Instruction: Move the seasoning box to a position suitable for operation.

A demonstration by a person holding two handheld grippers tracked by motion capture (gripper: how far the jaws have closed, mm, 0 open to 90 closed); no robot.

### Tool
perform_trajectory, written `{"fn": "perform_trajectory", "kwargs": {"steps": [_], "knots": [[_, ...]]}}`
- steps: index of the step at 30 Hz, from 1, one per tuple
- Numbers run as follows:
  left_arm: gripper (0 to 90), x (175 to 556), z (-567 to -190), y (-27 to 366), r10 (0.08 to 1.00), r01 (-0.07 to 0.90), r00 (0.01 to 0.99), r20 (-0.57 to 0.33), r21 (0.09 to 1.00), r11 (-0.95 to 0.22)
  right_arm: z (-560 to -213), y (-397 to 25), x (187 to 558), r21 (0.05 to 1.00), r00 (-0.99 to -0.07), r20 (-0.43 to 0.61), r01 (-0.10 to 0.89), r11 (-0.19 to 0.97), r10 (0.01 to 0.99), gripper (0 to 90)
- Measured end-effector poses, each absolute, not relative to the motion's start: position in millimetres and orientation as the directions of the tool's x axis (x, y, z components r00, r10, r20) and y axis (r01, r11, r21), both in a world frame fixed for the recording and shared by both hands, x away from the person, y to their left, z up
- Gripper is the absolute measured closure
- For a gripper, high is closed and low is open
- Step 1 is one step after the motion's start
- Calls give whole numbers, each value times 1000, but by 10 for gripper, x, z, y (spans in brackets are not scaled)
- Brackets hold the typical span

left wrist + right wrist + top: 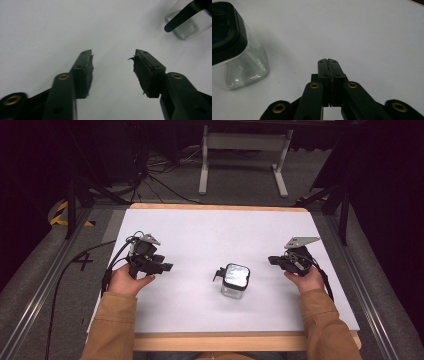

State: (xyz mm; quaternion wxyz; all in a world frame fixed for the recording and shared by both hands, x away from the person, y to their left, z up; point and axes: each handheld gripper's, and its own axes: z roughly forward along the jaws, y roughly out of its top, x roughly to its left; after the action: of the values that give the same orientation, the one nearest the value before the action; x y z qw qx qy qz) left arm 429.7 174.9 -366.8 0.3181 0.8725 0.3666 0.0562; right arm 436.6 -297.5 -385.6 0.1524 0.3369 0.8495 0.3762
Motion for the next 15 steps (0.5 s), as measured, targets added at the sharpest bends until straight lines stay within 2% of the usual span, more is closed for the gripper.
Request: {"fn": "perform_trajectory", "kwargs": {"steps": [2, 10, 15], "knots": [[503, 4282, -3648, 1738, 677, 600, 724, -133, 606, -522, -3835, -2954, 4356, 747, -734, 3, 454, 486, 680, 900], [477, 4245, -3575, 1730, 670, 581, 731, -130, 633, -512, -3818, -2900, 4341, 748, -751, 27, 453, 485, 660, 898], [467, 4219, -3545, 1688, 648, 574, 745, -157, 646, -503, -3796, -2788, 4300, 755, -800, 58, 427, 497, 597, 897]]}}
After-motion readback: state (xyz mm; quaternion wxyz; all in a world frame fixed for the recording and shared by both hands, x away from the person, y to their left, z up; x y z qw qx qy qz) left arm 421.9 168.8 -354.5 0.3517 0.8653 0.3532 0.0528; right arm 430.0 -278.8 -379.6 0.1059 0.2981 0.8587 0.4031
